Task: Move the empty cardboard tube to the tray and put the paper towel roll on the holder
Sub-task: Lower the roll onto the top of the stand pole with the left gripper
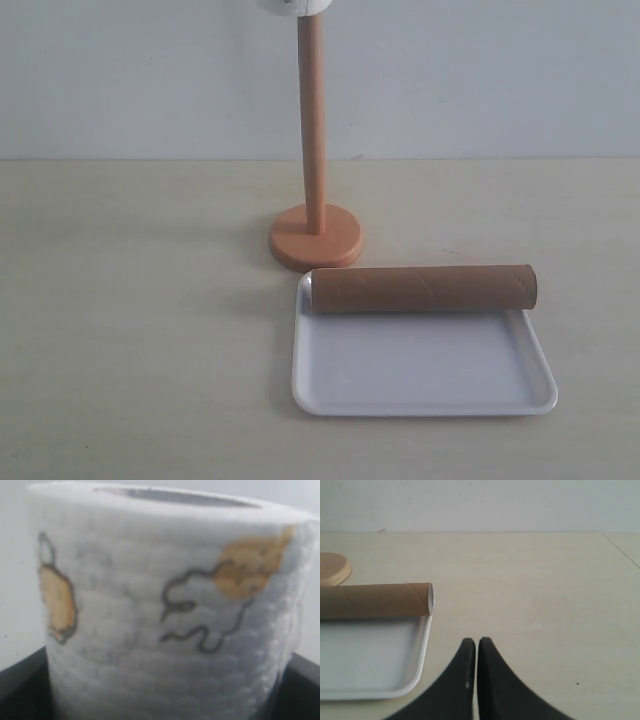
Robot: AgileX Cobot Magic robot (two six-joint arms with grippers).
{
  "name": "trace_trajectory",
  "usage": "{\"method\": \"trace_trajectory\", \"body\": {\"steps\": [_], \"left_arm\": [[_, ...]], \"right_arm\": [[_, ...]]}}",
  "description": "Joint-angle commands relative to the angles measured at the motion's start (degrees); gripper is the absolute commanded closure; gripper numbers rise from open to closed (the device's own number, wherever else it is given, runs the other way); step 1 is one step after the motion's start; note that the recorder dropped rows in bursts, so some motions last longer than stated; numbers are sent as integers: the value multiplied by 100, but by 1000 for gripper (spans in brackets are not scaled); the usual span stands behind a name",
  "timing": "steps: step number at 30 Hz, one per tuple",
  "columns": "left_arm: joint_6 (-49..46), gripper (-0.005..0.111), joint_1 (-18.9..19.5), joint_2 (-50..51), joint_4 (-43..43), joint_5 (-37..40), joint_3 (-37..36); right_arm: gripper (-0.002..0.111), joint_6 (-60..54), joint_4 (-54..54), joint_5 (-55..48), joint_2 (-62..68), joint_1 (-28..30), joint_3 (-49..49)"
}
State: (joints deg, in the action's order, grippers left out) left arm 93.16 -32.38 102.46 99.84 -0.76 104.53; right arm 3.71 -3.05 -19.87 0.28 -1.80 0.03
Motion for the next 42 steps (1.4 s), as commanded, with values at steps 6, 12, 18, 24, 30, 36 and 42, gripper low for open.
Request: {"method": "trace_trajectory", "body": {"steps": [6,12,18,24,30,36,42], "left_arm": [[133,103,-28,134,-48,11,38],[237,103,-41,191,-48,11,15],[237,103,-77,191,-48,11,-20],[237,103,-77,191,-72,201,-288],[237,103,-77,191,-72,240,-378],[436,103,-93,191,-72,211,-395],[448,103,-92,191,-72,211,-395]], "right_arm": [[107,23,-23,77,-28,-2,-3],[107,23,-23,77,-28,-2,-3],[107,23,-23,77,-28,-2,-3],[107,23,-23,77,-28,-2,-3],[107,23,-23,77,-28,-2,-3],[107,23,-23,77,-28,-2,-3],[107,23,-23,77,-28,-2,-3]]}}
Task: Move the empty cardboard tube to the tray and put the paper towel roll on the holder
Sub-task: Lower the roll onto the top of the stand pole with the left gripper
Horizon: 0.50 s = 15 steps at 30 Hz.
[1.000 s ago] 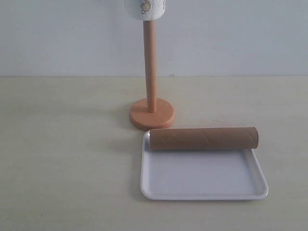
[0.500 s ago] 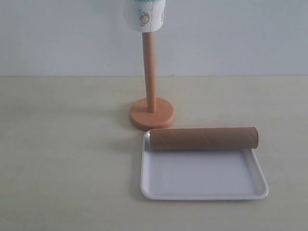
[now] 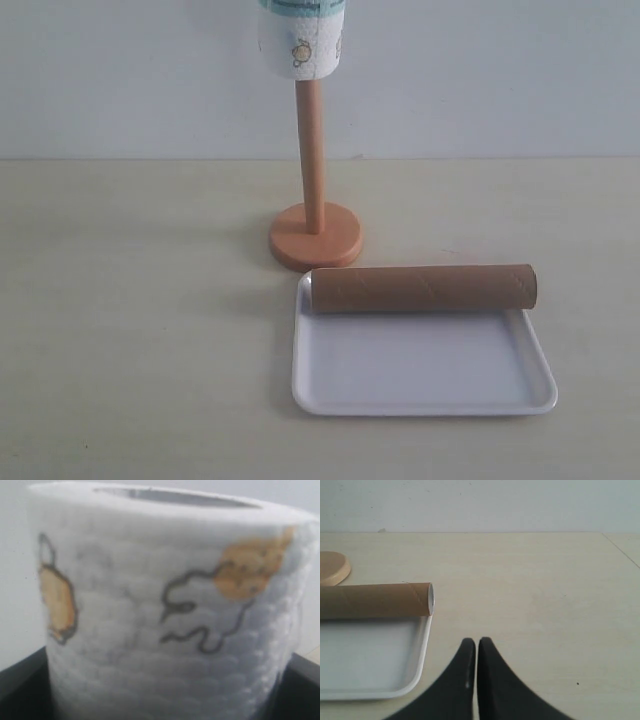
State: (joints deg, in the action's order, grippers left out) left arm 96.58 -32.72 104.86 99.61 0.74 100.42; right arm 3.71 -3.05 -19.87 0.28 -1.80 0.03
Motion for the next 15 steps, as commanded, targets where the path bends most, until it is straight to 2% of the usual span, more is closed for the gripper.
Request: {"method": "trace_trajectory", "body": {"steps": [1,15], "left_arm": [[106,103,-58,-49,-49,61,16],[359,103,-62,-35,23,160,-364]], "right_arm": [[107,23,-23,77,-28,-2,-3],[107,23,-23,77,-28,-2,-3]]}}
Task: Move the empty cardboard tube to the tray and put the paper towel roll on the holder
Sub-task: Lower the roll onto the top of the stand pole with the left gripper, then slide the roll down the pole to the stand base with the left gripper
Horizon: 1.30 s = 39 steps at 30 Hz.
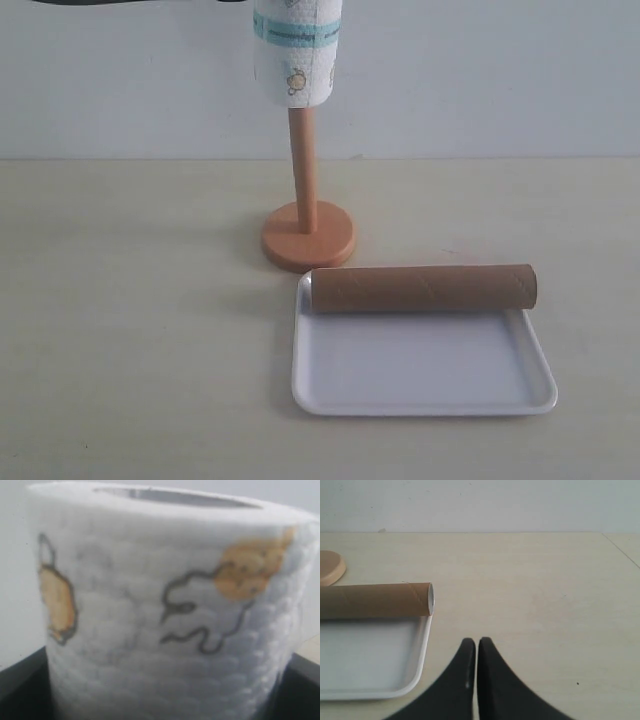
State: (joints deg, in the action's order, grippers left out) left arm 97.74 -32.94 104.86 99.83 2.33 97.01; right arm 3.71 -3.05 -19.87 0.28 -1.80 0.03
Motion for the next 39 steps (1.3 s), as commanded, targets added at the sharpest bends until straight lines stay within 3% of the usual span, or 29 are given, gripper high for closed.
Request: {"method": "trace_trajectory", "body": {"steps": [1,22,35,38,39], "left_arm": [[243,103,-40,-35,12,1,-23],[294,103,51,281,12,152,-23],[229,103,399,349,-181,-837,-23],[-417,103,578,349,-534,-1669,-23],[-886,103,680,349,-1046,-2121,-23]], "right_arm": [[107,23,-23,77,-28,-2,-3],[107,23,-23,77,-28,-2,-3],[107,23,-23,77,-28,-2,-3],[107,23,-23,77,-28,-2,-3],[107,23,-23,77,-28,-2,-3]]}}
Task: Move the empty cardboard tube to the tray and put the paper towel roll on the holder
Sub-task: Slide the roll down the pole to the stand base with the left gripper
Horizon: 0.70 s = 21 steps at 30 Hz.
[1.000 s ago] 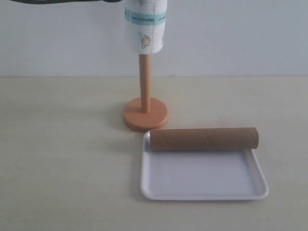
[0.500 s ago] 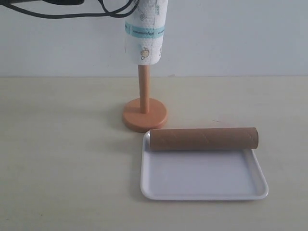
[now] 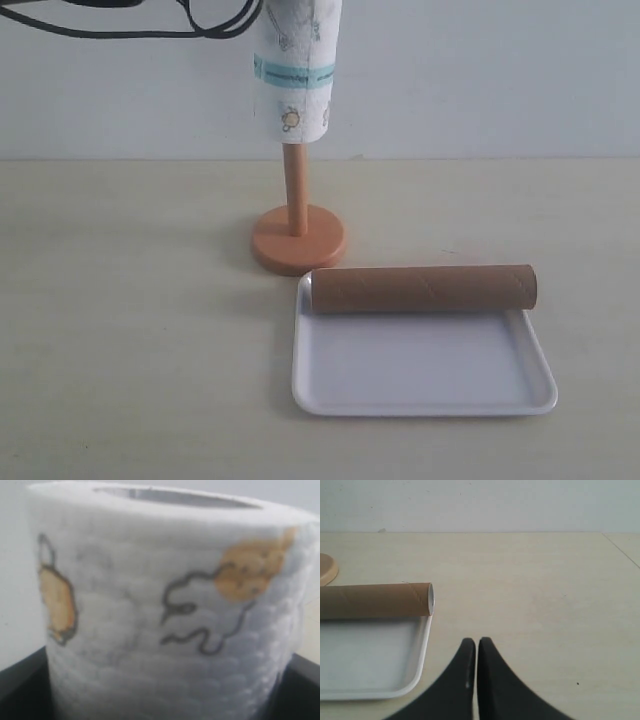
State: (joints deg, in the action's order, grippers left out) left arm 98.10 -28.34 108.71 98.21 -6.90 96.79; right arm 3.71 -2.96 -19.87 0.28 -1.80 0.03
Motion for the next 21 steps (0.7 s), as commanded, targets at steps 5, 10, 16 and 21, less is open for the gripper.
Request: {"method": "trace_trajectory", "body": {"steps": [5,10,16,21], "left_arm": [[-2495,103,572,109,-3304,-2435,-27],[-2864,103,609,195,-3037,-2568,-67],[-2875,103,716,311,-3025,-2464,-348],[-3253,103,770,565,-3025,-2456,-568]], "right_arm": [[107,23,-32,77,-28,-2,-3],[107,23,-32,77,-28,-2,-3],[107,23,-32,77,-28,-2,-3],[107,23,-32,77,-28,-2,-3]]}}
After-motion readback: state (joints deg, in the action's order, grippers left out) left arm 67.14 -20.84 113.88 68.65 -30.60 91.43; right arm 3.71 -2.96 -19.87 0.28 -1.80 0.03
